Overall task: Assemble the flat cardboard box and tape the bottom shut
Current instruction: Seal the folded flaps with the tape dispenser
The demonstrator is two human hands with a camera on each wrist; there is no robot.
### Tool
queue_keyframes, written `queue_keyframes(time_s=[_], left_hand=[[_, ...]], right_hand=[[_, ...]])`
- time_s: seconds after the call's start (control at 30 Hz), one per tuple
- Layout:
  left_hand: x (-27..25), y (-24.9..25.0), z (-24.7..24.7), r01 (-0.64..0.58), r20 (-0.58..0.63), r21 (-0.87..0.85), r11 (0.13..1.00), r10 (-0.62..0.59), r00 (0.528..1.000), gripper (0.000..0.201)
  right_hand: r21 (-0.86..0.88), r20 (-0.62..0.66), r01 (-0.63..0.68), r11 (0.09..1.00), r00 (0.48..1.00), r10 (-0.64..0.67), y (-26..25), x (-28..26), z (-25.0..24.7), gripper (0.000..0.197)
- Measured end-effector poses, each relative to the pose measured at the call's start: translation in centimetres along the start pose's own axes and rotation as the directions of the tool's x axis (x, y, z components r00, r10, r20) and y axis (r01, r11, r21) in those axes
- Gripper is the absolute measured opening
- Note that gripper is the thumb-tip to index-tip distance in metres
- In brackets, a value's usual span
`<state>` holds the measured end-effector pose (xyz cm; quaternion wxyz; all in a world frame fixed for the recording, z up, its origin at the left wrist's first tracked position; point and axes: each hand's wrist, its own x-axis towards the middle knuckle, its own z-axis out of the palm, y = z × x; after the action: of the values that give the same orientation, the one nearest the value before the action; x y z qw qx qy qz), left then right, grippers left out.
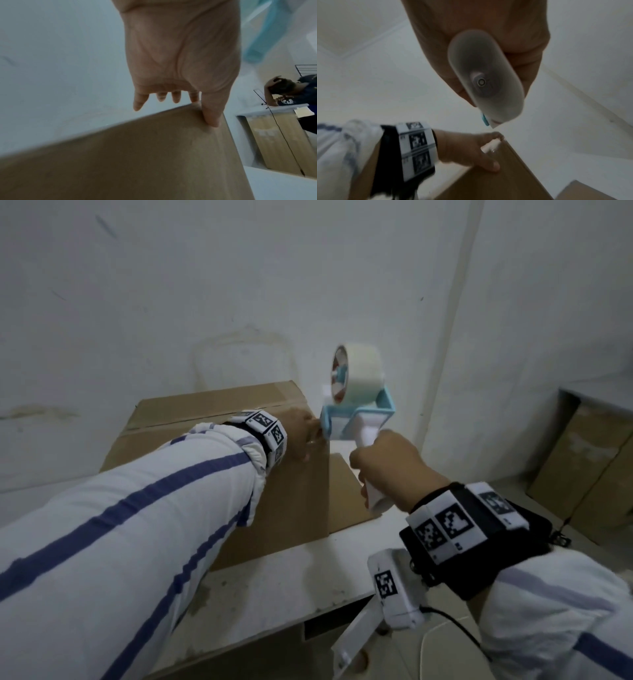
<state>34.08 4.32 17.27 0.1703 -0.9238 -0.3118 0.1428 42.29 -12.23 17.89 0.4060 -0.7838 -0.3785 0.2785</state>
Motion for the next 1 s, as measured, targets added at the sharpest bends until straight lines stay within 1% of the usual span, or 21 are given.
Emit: queue_keyframes(time_s=[0.03,0.07,0.13,0.17,0.2,0.27,0.33,0.4,0.43,0.5,0.57,0.63,0.7,0.8,0.9,0.97,1.0], left_hand=[[0.0,0.1,-0.3,-0.013,-0.035,-0.048,0.999,0.011,0.999,0.046],[0.3,0.2,-0.3,-0.007,-0.026,-0.092,0.996,0.005,1.000,0.042],[0.9,0.5,0.1,-0.016,0.008,-0.163,0.987,0.018,1.000,0.049],[1.1,0.8,0.2,-0.012,0.007,-0.186,0.982,0.013,1.000,0.048],[1.3,1.1,0.5,0.000,-0.012,-0.202,0.979,-0.003,1.000,0.043],[1.9,1.4,1.2,0.022,-0.062,-0.242,0.970,-0.038,0.997,0.037],[2.5,1.9,1.7,0.056,-0.065,-0.267,0.962,-0.076,0.995,0.039],[2.6,2.1,1.3,0.083,-0.053,-0.290,0.953,-0.102,0.993,0.039],[2.4,1.8,0.8,0.085,-0.039,-0.328,0.941,-0.103,0.994,0.038],[2.1,0.5,-0.3,0.125,0.035,-0.446,0.886,-0.122,0.992,0.037],[1.7,-0.9,-1.1,0.147,0.111,-0.488,0.860,-0.106,0.988,0.039],[1.8,-1.9,-1.3,0.167,0.163,-0.444,0.880,-0.104,0.981,0.043],[2.1,-2.5,-1.7,0.210,0.217,-0.369,0.905,-0.135,0.967,0.047],[3.1,-3.3,-2.1,0.181,0.237,-0.229,0.956,-0.125,0.963,0.049],[4.6,-4.3,-2.1,0.143,0.244,-0.131,0.981,-0.108,0.964,0.046],[5.8,-5.3,-2.2,0.111,0.260,-0.098,0.989,-0.082,0.962,0.045],[6.3,-5.9,-2.3,0.096,0.255,-0.108,0.989,-0.066,0.965,0.043]], right_hand=[[0.019,-0.032,0.029,0.999,0.999,-0.028,-0.8,0.5,-0.6,0.014],[0.042,-0.052,0.052,0.998,0.997,-0.050,-1.6,0.9,-1.0,0.013],[0.074,-0.073,0.081,0.994,0.994,-0.076,-2.8,1.6,-1.3,0.013],[0.082,-0.081,0.096,0.992,0.993,-0.089,-3.2,2.0,-1.3,0.014],[0.084,-0.086,0.107,0.991,0.991,-0.100,-3.3,2.3,-1.2,0.014],[0.073,-0.067,0.115,0.991,0.992,-0.110,-3.3,3.3,-0.6,0.016],[0.097,-0.039,0.117,0.988,0.993,-0.113,-2.9,4.2,0.0,0.017],[0.141,-0.027,0.109,0.984,0.994,-0.106,-2.3,5.2,0.5,0.024],[0.144,-0.018,0.110,0.983,0.994,-0.108,-2.1,5.6,0.7,0.026],[0.159,-0.008,0.111,0.981,0.994,-0.111,-1.9,6.3,1.1,0.030],[0.180,-0.023,0.134,0.975,0.991,-0.132,-2.2,7.1,1.7,0.036],[0.158,-0.048,0.155,0.975,0.988,-0.149,-2.7,8.0,2.1,0.040],[0.146,-0.060,0.172,0.974,0.984,-0.165,-3.3,8.9,2.6,0.043],[0.159,-0.051,0.171,0.972,0.985,-0.165,-4.2,10.5,3.4,0.047],[0.160,-0.029,0.133,0.978,0.991,-0.130,-5.0,12.7,4.1,0.050],[0.163,-0.019,0.104,0.981,0.995,-0.103,-5.5,14.3,4.5,0.049],[0.170,-0.012,0.088,0.981,0.996,-0.088,-5.8,15.0,4.7,0.048]])
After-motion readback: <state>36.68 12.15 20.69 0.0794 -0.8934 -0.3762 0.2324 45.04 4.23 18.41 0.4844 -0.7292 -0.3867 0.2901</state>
